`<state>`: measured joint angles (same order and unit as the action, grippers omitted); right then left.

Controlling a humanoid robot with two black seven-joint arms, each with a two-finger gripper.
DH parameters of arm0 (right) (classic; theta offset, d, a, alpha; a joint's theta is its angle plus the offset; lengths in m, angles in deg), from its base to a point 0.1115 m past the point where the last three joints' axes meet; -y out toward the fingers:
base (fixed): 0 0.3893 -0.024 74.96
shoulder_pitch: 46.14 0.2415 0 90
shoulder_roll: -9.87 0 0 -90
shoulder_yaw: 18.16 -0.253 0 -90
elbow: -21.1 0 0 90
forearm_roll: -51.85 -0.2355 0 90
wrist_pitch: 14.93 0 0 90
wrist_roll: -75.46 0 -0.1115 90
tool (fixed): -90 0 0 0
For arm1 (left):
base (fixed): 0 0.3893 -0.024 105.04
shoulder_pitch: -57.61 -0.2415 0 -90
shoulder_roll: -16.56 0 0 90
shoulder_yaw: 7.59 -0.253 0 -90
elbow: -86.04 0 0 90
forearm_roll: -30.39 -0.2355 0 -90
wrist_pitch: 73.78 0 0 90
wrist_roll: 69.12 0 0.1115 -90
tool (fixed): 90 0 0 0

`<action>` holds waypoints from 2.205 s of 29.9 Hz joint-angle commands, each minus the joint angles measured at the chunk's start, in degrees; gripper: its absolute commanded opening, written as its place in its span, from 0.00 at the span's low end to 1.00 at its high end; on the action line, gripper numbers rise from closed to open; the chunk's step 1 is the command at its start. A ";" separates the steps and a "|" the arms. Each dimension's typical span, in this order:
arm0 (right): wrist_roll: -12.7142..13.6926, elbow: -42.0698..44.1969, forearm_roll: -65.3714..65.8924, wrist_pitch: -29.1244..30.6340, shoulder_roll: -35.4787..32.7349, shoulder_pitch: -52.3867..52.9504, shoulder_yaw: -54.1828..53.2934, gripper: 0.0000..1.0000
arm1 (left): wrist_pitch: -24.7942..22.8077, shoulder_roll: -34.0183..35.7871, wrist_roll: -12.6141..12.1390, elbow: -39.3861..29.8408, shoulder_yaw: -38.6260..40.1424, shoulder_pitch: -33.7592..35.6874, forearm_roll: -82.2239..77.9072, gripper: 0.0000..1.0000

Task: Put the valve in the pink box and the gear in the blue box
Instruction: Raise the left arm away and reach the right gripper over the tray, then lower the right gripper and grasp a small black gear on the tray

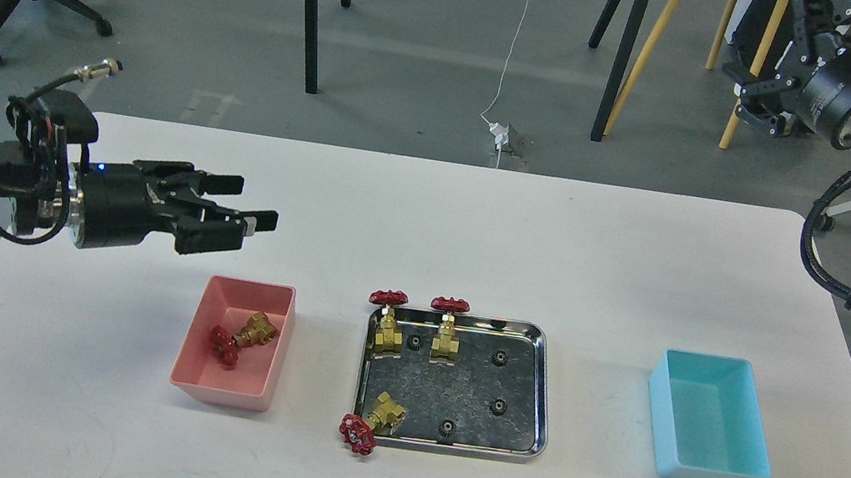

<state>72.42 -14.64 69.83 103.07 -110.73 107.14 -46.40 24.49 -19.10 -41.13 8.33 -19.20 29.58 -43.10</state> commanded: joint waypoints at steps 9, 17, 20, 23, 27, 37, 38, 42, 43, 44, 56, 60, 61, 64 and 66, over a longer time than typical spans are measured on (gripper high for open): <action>0.05 -34.02 29.65 0.00 -12.28 3.06 15.74 0.99 | -0.97 -2.99 0.01 -4.99 20.56 -1.15 47.16 0.86; -0.48 -52.50 41.25 0.00 -13.61 17.74 37.89 0.99 | -9.76 -12.31 0.01 -5.08 30.59 -5.80 61.27 0.86; -1.00 -53.47 43.80 0.00 -12.38 21.00 42.73 0.99 | -9.85 -15.83 0.01 -5.08 34.19 -8.87 61.27 0.86; -1.62 -53.47 47.31 0.00 -7.47 21.62 46.68 0.99 | -9.94 -17.68 0.01 -5.08 36.75 -11.86 61.27 0.86; -3.37 -53.21 54.07 0.00 -2.37 21.79 52.92 0.99 | -10.03 -18.04 0.01 -5.25 38.42 -14.76 61.27 0.86; -4.70 -43.82 56.20 0.00 8.45 18.63 58.65 0.88 | -10.03 -19.44 0.01 -5.34 39.04 -16.35 61.27 0.87; -4.78 -42.85 56.28 0.00 9.33 18.37 58.65 0.85 | -10.03 -19.62 0.01 -5.34 39.04 -16.35 61.27 0.87; -4.70 -39.77 56.28 0.00 11.79 18.19 58.65 0.72 | -10.03 -20.15 0.01 -5.25 39.04 -16.97 61.19 0.87; -4.70 -38.89 56.37 0.00 12.40 18.10 58.65 0.67 | -10.03 -20.23 0.01 -5.34 39.04 -17.14 61.19 0.87; -4.70 -38.19 56.37 0.00 12.93 17.93 58.65 0.63 | -10.03 -20.23 0.01 -5.25 39.04 -17.23 61.19 0.87; -4.61 -33.26 56.37 0.00 16.36 13.97 58.74 0.58 | -10.03 -19.88 0.01 -5.25 39.30 -18.64 61.10 0.87; -4.61 -31.68 56.37 0.00 17.15 13.09 58.65 0.57 | -10.03 -19.80 0.01 -5.17 39.39 -19.60 61.10 0.87; -4.61 -31.42 56.37 0.00 17.42 12.83 58.65 0.56 | -10.03 -19.79 0.01 -5.17 39.39 -19.69 61.10 0.87; -4.52 -31.15 56.37 0.00 17.95 12.57 58.65 0.56 | -10.03 -19.79 0.01 -5.17 39.39 -19.69 61.10 0.88; -4.52 -30.10 56.37 0.00 18.56 12.30 58.65 0.56 | -10.03 -19.79 0.01 -5.17 39.39 -19.78 61.10 0.88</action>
<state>67.88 -45.77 126.21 103.08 -92.90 119.78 12.25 14.46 -38.92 -41.12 3.16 20.19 9.89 17.99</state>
